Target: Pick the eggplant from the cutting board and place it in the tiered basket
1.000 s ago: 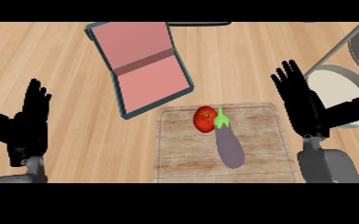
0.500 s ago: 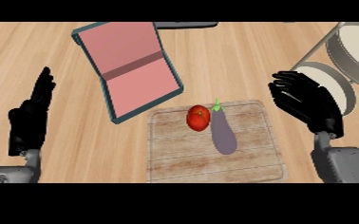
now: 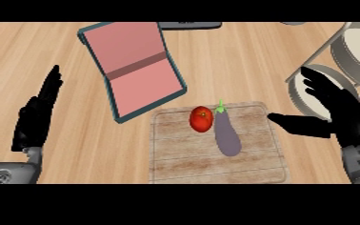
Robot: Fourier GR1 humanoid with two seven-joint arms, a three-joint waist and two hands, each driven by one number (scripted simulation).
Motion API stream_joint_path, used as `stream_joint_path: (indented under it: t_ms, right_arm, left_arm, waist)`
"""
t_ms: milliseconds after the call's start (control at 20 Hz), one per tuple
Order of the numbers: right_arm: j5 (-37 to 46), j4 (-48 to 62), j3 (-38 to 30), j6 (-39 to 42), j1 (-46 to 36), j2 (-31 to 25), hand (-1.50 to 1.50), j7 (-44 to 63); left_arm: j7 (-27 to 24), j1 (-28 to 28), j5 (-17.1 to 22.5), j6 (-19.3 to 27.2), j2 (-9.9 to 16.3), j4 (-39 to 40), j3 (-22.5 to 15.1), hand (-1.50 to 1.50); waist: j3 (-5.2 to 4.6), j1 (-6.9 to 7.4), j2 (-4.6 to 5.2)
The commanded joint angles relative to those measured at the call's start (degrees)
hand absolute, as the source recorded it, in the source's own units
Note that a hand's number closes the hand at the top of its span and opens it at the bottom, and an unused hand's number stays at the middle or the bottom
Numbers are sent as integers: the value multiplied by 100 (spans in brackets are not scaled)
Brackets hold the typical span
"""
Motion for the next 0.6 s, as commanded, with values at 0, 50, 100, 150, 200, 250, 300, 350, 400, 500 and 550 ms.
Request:
stream_joint_path:
  t_ms: [0,50,100,150,200,250,300,350,400,500,550]
  right_arm:
    - [-153,-562,464,1201,-385,-791,-150,1273]
    - [-377,-752,513,1507,-587,-910,-150,1641]
    - [-576,-832,549,1760,-737,-1004,-150,1935]
    - [-654,-742,785,1900,-1018,-886,-150,2167]
    - [-822,-745,767,2082,-1305,-960,-150,2473]
    - [-1123,-719,667,2353,-1474,-1123,-150,2681]
    - [-1060,-521,963,2301,-1672,-923,-150,2906]
    - [-1226,-515,985,2383,-2005,-908,-150,3171]
    - [-1296,-339,1033,2419,-2173,-870,-150,3226]
    - [-1328,-141,1193,2279,-2558,-732,-150,3640]
    - [-1146,187,1361,2084,-2773,-499,-150,3669]
  left_arm:
    - [20,-114,-55,-72,-25,83,-87,0]
    - [-24,-190,23,-134,-59,105,-76,0]
    - [-63,-15,-1,-175,-20,54,-110,0]
    - [-111,-341,58,-248,21,230,-3,0]
    - [-284,-296,-32,-226,-54,295,-95,0]
    - [-164,-213,-87,-152,-124,188,-177,0]
    - [-189,-252,-94,-195,-116,149,-201,0]
    - [-120,-290,-36,-284,-92,167,-192,0]
    - [-213,-294,-275,-48,-330,242,-382,0]
    - [-275,-320,-71,-213,-234,418,-166,0]
    - [-196,-420,-80,-264,-167,359,-151,0]
  waist:
    - [-1,121,24]
    - [-9,127,21]
    - [-4,218,18]
    - [-4,251,69]
    - [-3,276,74]
    - [5,301,60]
    - [7,381,75]
    - [5,401,72]
    - [13,353,80]
    - [10,356,77]
    - [14,399,84]
